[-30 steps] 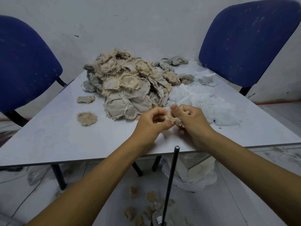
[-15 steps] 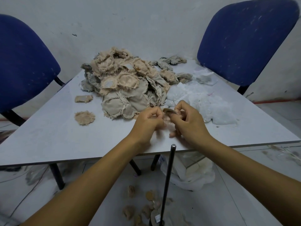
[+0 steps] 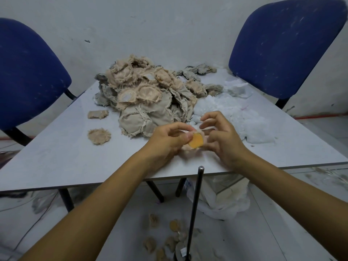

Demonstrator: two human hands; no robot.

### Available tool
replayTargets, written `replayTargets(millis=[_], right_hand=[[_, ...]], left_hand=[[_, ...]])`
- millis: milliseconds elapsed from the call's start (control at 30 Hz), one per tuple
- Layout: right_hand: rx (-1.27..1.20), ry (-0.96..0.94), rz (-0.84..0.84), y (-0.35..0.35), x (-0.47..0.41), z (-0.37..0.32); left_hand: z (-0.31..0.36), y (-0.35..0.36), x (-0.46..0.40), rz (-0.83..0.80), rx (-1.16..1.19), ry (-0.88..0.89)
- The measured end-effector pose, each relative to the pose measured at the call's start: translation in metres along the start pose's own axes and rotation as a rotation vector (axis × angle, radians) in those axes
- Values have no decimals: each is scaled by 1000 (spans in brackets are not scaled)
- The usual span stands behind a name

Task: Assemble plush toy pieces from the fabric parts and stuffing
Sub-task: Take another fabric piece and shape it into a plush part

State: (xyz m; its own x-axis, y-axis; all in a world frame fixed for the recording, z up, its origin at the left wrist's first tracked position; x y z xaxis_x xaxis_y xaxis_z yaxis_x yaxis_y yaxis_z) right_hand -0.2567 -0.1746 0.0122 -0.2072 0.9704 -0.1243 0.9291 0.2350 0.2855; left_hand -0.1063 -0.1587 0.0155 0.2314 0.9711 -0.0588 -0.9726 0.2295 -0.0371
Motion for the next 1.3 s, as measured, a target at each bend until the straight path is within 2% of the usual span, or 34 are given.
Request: replayTargets(millis=[33,67,133,167,200,300,467,567,667,733,833,967,1067,1167,1233,1300], right_hand=[[-75,18,40,-5,-2,-1],[-105,27,67,-8,-3,-1],[-47,24,62,-8,-3,1],[12,16,45,-4,-3,2],[67,8,26,-2,-3,3],[150,-8,-7,2,-3,4],[195,-37,-3,5,-3,2],[248,-64,-16,6,-2,1],[405,-116,-56,9,-1,1],[518,-153,-93,11,1,2],[503,-119,-172,14,0,4],[648,-167,-212,16,0,4],[470,-169,-119,10,-2,3],[225,-59,-90,4,-5,4],[195,-24,-99,3,-6,5],[229,-24,-88,2,-7,7]], left_hand=[[4,-2,1,-32,-144,49],[9,-8,0,0,-403,127],[18,-23,-1,193,-936,277],[20,-28,-1,279,-1111,283],[17,-32,-1,316,-1221,243],[-1,-29,1,275,-1449,139],[6,-17,8,279,-1336,292],[11,-11,11,238,-1148,331],[9,-1,12,104,-808,261],[6,-3,10,142,-614,189],[7,-13,8,244,-348,131],[10,-21,5,279,-157,125],[5,-19,1,207,-120,45],[4,-14,0,67,-284,45],[5,-11,1,7,-353,81],[6,-10,2,26,-362,109]])
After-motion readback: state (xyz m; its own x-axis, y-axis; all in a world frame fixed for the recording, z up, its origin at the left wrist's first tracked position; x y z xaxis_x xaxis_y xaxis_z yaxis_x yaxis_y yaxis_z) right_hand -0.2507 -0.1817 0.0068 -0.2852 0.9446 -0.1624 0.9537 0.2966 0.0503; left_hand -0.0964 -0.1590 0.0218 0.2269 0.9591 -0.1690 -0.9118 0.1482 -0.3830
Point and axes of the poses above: each hand's wrist, its own x-axis away from the middle knuckle, its own y-axis out of the palm, z = x × y, the point moved 6 cm from there along -x, towards the middle knuckle, and after that the axes turned 9 degrees about -x, right-handed, at the moved point
